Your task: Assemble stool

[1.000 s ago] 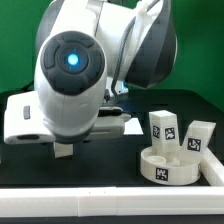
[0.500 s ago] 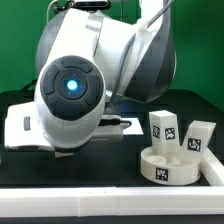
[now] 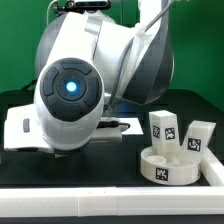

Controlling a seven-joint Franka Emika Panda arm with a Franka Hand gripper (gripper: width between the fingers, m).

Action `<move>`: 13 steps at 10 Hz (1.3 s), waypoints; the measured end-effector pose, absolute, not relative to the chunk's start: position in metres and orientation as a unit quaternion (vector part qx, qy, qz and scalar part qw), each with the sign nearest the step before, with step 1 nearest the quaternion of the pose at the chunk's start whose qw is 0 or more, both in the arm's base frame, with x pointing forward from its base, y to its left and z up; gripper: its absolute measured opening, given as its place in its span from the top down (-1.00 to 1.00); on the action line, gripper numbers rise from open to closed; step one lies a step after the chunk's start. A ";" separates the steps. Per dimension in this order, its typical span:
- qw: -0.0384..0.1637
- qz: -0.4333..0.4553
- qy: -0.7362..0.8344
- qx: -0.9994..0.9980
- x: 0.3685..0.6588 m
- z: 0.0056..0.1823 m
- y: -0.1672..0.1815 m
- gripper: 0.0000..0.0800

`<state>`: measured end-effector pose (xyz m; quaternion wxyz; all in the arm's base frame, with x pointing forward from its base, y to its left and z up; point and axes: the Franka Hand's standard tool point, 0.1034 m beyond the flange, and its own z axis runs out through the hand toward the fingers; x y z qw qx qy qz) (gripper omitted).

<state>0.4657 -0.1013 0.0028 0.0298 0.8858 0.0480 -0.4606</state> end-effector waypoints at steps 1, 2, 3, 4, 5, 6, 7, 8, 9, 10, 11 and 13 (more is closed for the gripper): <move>0.030 -0.461 0.048 0.886 0.466 0.003 -0.102 0.09; 0.029 -0.461 0.047 0.886 0.466 0.003 -0.102 0.09; 0.029 -0.461 0.047 0.886 0.466 0.003 -0.102 0.19; 0.029 -0.461 0.046 0.886 0.465 0.003 -0.103 0.19; 0.029 -0.460 0.046 0.886 0.466 0.003 -0.103 0.19; 0.029 -0.459 0.046 0.887 0.470 0.006 -0.102 0.19; 0.028 -0.459 0.047 0.887 0.477 0.015 -0.100 0.19; 0.026 -0.461 0.047 0.886 0.487 0.029 -0.095 0.19; 0.026 -0.462 0.047 0.885 0.500 0.046 -0.089 0.19; 0.035 -0.458 0.036 0.888 0.513 0.059 -0.078 0.19; 0.050 -0.453 0.016 0.890 0.521 0.067 -0.065 0.19; 0.056 -0.440 0.014 0.896 0.527 0.069 -0.057 0.19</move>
Offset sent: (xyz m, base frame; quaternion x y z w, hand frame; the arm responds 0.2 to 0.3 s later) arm -0.0003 -0.0002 -0.0015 0.0041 0.0047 0.0007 1.0000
